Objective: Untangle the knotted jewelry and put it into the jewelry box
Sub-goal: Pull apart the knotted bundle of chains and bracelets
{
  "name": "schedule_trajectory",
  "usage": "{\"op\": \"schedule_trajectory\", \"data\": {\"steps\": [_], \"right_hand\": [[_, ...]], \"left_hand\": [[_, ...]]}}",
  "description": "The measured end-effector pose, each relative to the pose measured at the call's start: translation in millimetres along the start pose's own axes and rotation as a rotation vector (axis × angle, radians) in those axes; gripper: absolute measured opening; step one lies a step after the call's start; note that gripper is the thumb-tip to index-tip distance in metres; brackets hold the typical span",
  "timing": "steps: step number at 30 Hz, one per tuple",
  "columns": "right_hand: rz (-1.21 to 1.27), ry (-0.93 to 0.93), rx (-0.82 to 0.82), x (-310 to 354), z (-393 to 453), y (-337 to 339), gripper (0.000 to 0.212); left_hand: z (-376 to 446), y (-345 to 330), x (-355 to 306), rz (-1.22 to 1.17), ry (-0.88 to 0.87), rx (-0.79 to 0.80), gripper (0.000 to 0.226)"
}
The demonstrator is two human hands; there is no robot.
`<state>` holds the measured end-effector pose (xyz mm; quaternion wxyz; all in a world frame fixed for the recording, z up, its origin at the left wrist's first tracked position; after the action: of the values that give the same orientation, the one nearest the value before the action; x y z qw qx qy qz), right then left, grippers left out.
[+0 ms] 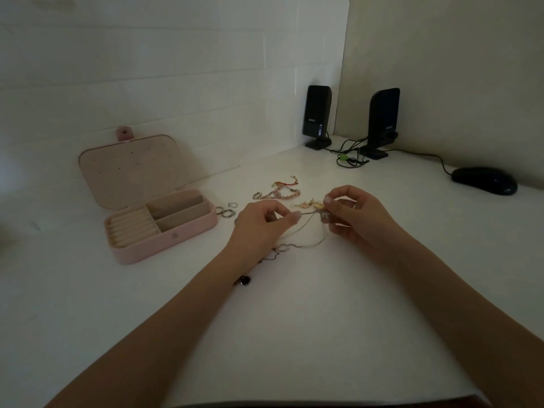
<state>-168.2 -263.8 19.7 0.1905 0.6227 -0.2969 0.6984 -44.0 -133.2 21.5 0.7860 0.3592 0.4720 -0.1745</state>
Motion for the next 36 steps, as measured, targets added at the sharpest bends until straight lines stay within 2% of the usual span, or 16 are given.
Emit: {"op": "schedule_trajectory", "data": {"steps": [4,8,12,19,23,25,28,29,34,36], "right_hand": [[0.138,-0.034,0.043,0,-2,-3,0.004],[0.294,-0.094,0.119,4,-3,-4,0.012],[0.324,-0.118,0.151,5,-4,-6,0.026],[0.417,-0.129,0.044,6,1,3,0.022],[0.374,-0.076,-0.059,7,2,11,0.019],[0.307,-0.049,-0.132,6,3,14,0.018],[0.266,-0.013,-0.257,5,3,23,0.017],[0.283,-0.004,-0.281,5,4,24,0.016],[0.554,-0.054,-0.275,6,4,23,0.014],[0.726,-0.083,-0.255,5,4,23,0.016]], "left_hand": [[-1,-1,2,0.165,-0.067,-0.031,0.03],[-1,1,0,0.224,-0.106,-0.039,0.03],[-4,6,-4,0.413,-0.164,-0.099,0.03],[-8,16,-8,0.622,-0.213,-0.193,0.013],[-4,19,-5,0.448,-0.146,-0.202,0.019],[0,21,0,0.191,-0.009,-0.184,0.028],[3,18,4,-0.343,0.165,-0.142,0.037],[3,17,4,-0.404,0.2,-0.135,0.037],[0,18,8,-0.191,0.197,-0.198,0.029],[0,18,9,-0.187,0.182,-0.195,0.023]]}}
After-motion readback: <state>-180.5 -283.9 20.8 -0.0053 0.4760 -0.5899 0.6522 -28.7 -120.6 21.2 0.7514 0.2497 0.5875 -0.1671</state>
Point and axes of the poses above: each hand's wrist, its own z-axis towards the middle knuckle, its own y-axis out of the back of the hand, x = y × z, the point moved 4 cm from there along z, towards the middle knuckle
